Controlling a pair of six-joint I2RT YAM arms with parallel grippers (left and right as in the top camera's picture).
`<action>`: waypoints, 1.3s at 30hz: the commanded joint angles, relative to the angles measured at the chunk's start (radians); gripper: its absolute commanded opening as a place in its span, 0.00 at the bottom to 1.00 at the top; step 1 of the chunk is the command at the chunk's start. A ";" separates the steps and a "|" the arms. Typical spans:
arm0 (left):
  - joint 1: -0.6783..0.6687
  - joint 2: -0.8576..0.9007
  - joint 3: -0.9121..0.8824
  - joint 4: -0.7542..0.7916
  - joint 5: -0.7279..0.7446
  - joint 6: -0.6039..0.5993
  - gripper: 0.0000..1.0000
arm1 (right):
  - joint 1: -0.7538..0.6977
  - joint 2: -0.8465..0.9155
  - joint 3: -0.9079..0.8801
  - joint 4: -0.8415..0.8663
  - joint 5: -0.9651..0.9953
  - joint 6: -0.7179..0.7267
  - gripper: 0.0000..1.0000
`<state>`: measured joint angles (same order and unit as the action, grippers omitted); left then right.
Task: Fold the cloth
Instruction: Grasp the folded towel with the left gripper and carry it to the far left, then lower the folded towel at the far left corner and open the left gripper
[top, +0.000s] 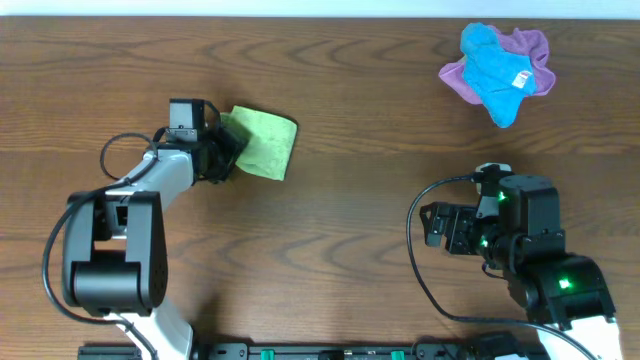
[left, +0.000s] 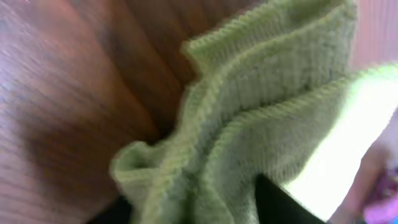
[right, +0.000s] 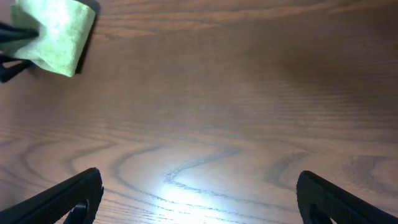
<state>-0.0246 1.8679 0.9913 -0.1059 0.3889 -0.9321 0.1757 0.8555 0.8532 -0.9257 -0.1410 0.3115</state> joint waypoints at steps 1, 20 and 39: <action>-0.004 0.037 -0.016 -0.004 -0.058 -0.018 0.33 | -0.007 -0.005 -0.008 -0.002 0.003 0.018 0.99; 0.113 -0.036 0.104 0.097 0.058 0.217 0.06 | -0.007 -0.005 -0.008 -0.002 0.003 0.018 0.99; 0.398 -0.019 0.413 -0.029 -0.011 0.327 0.06 | -0.007 -0.005 -0.008 -0.002 0.003 0.017 0.99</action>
<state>0.3607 1.8492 1.3834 -0.1589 0.4061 -0.6296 0.1757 0.8555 0.8524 -0.9257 -0.1410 0.3115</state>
